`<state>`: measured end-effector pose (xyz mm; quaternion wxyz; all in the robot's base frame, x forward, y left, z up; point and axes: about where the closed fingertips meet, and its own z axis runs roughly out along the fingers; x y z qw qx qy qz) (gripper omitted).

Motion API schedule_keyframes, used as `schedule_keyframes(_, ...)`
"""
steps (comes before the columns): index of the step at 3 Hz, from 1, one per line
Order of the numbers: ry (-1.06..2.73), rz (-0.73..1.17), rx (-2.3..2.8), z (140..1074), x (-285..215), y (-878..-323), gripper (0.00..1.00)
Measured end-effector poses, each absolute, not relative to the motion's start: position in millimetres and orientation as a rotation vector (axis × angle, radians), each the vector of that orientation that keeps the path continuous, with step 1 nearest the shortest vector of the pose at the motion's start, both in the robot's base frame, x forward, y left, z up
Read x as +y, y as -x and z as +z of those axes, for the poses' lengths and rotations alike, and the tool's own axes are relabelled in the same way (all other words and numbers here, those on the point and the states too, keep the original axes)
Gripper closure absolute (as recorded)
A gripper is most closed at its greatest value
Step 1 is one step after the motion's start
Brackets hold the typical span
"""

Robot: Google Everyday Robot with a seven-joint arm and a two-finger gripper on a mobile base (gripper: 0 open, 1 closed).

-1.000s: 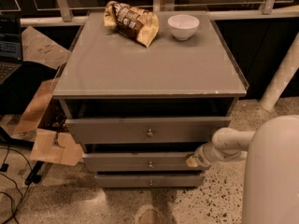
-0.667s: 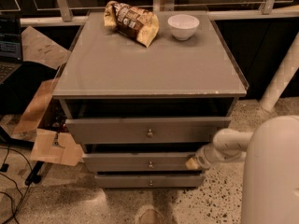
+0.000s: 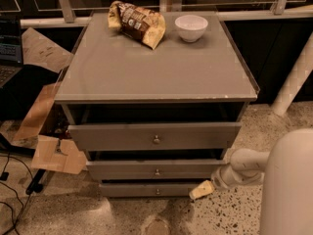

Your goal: Close middle drawer

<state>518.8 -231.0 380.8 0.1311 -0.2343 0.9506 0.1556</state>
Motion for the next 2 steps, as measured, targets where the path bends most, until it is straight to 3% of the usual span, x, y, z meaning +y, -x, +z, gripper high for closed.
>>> schedule_keyframes(2, 0.636, 0.506, 2.807, 365, -253, -460, 0.0)
